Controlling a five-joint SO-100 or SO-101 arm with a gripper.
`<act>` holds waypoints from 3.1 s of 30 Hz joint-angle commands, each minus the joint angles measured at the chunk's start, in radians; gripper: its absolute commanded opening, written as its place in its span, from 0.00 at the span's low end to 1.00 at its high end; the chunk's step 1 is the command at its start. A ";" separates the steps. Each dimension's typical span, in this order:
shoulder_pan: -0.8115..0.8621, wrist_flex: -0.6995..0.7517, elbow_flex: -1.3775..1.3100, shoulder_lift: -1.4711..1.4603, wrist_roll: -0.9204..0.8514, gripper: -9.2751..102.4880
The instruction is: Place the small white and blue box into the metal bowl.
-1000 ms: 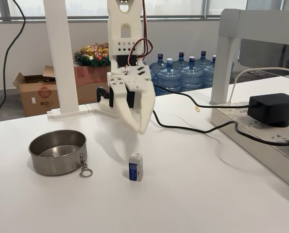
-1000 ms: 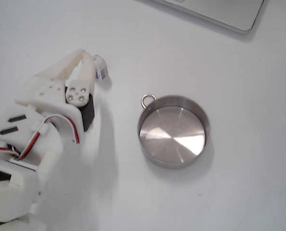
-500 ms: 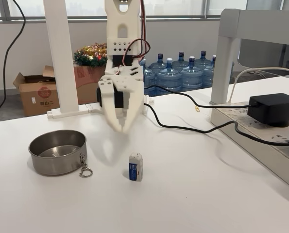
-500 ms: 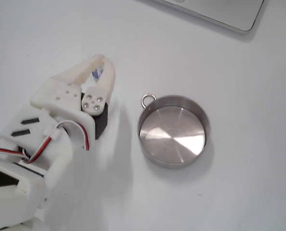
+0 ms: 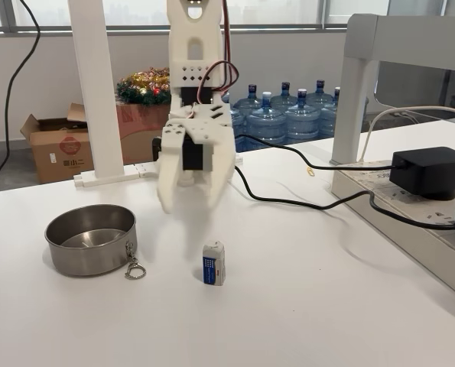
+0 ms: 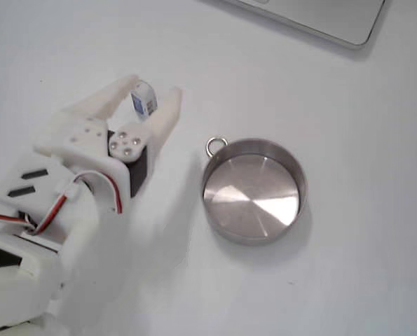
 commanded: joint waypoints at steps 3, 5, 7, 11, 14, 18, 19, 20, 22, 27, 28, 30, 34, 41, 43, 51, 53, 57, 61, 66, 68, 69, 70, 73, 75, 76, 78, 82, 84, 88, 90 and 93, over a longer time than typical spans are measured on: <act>-0.052 -0.014 -0.040 -0.075 0.006 0.31; -0.063 -0.017 -0.069 -0.129 0.006 0.31; -0.061 -0.018 -0.100 -0.172 0.006 0.31; -0.058 -0.018 -0.150 -0.235 0.008 0.31; -0.061 -0.018 -0.184 -0.258 0.008 0.31; -0.061 -0.018 -0.227 -0.301 0.008 0.31; -0.061 -0.018 -0.235 -0.313 0.008 0.31; -0.061 -0.018 -0.242 -0.322 0.008 0.31; -0.061 -0.018 -0.258 -0.336 0.008 0.31; -0.061 -0.018 -0.285 -0.364 0.008 0.31; -0.061 -0.018 -0.291 -0.365 0.008 0.31; -0.061 -0.018 -0.307 -0.382 0.008 0.31; -0.061 -0.018 -0.337 -0.413 0.008 0.31; -0.055 -0.020 -0.383 -0.479 0.008 0.30; -0.052 -0.025 -0.396 -0.497 0.008 0.30; -0.049 -0.293 -0.405 -0.684 0.006 0.27; -0.046 -0.321 -0.403 -0.695 0.005 0.25; -0.028 -0.322 -0.399 -0.686 0.005 0.22; -0.028 -0.328 -0.390 -0.686 0.005 0.22; -0.025 -0.330 -0.387 -0.686 0.005 0.14; -0.025 -0.328 -0.387 -0.692 0.005 0.13; -0.025 -0.330 -0.387 -0.698 0.005 0.13; -0.025 -0.331 -0.390 -0.699 0.005 0.13; -0.025 -0.324 -0.391 -0.701 0.005 0.13; -0.025 -0.330 -0.388 -0.701 0.006 0.12; -0.025 -0.333 -0.387 -0.701 0.006 0.12; -0.025 -0.333 -0.387 -0.689 0.006 0.09; -0.005 -0.334 -0.383 -0.684 0.018 0.05; -0.005 -0.334 -0.383 -0.684 0.064 0.05; -0.005 -0.333 -0.367 -0.629 0.098 0.05; -0.005 -0.331 -0.336 -0.581 0.103 0.05; 0.015 -0.321 -0.288 -0.462 0.098 0.05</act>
